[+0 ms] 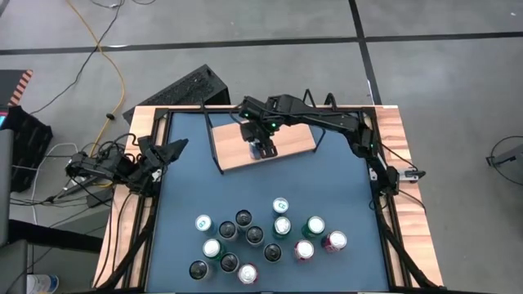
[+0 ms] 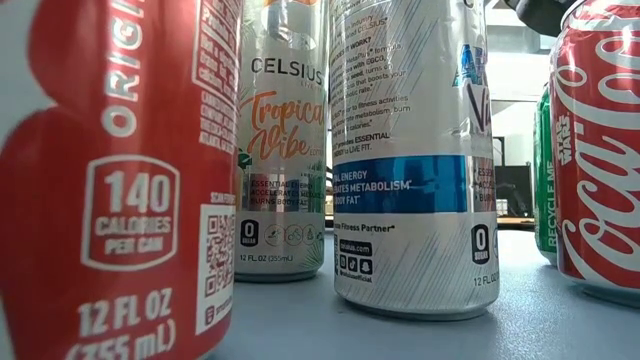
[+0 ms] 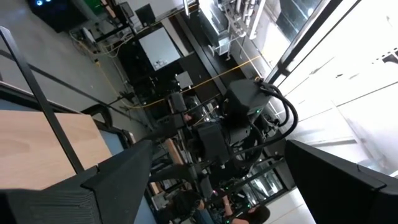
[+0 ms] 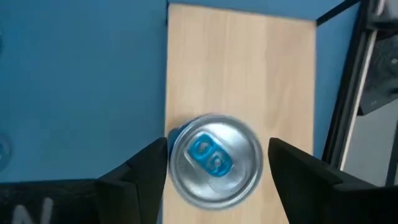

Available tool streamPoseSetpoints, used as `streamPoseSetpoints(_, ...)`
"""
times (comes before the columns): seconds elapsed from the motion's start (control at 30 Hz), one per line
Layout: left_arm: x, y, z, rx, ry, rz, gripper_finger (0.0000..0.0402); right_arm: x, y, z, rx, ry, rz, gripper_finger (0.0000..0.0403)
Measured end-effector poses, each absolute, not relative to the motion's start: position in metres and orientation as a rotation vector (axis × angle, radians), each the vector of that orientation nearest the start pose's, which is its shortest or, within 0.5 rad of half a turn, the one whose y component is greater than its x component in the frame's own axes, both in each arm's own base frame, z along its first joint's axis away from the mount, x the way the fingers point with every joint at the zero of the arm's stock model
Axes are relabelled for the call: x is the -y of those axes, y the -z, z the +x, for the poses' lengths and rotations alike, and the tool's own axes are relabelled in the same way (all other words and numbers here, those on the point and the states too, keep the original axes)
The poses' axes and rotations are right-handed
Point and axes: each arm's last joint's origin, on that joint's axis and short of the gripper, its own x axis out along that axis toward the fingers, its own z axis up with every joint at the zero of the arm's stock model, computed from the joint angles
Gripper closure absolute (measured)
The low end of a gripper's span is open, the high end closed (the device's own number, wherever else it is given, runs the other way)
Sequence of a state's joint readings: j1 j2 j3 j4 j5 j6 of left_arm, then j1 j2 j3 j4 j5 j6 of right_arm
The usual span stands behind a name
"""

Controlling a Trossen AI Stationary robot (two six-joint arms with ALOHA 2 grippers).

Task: Place canned beverage on shelf
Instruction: Put the right blue soda can on the shelf

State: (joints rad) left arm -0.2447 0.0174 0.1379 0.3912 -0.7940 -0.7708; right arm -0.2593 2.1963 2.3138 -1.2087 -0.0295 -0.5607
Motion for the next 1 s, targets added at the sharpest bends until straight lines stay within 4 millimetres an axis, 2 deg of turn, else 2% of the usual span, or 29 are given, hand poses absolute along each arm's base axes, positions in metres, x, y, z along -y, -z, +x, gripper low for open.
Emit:
streamPoseSetpoints(0.13,-0.003,-0.24,0.072,0.645,-0.343,-0.995,0.0049,0.12,-0.328,0.44,-1.049,-0.079,-0.374,0.0144)
streamPoseSetpoints(0.37,-0.003,-0.24,0.072,0.643,-0.344,-0.989,0.0049,0.125,-0.363,0.423,-0.965,-0.013,-0.352,0.0143)
streamPoseSetpoints(0.57,-0.003,-0.24,0.072,0.642,-0.344,-0.988,0.0049,0.129,-0.384,0.401,-0.915,-0.031,-0.177,0.0157)
streamPoseSetpoints(0.7,-0.003,-0.24,0.072,0.642,-0.343,-0.988,0.0049,0.142,-0.392,0.387,-0.922,0.006,-0.148,0.022)
streamPoseSetpoints(0.8,-0.003,-0.24,0.072,0.642,-0.344,-0.987,0.0049,0.147,-0.396,0.374,-0.953,0.018,-0.095,0.0299)
streamPoseSetpoints(0.9,-0.003,-0.24,0.072,0.636,-0.347,-0.984,0.0049,0.147,-0.396,0.372,-0.949,-0.033,-0.065,0.0379)
streamPoseSetpoints(1.0,-0.003,-0.239,0.072,0.63,-0.35,-0.981,0.0049,0.144,-0.396,0.373,-0.946,-0.052,-0.069,0.0391)
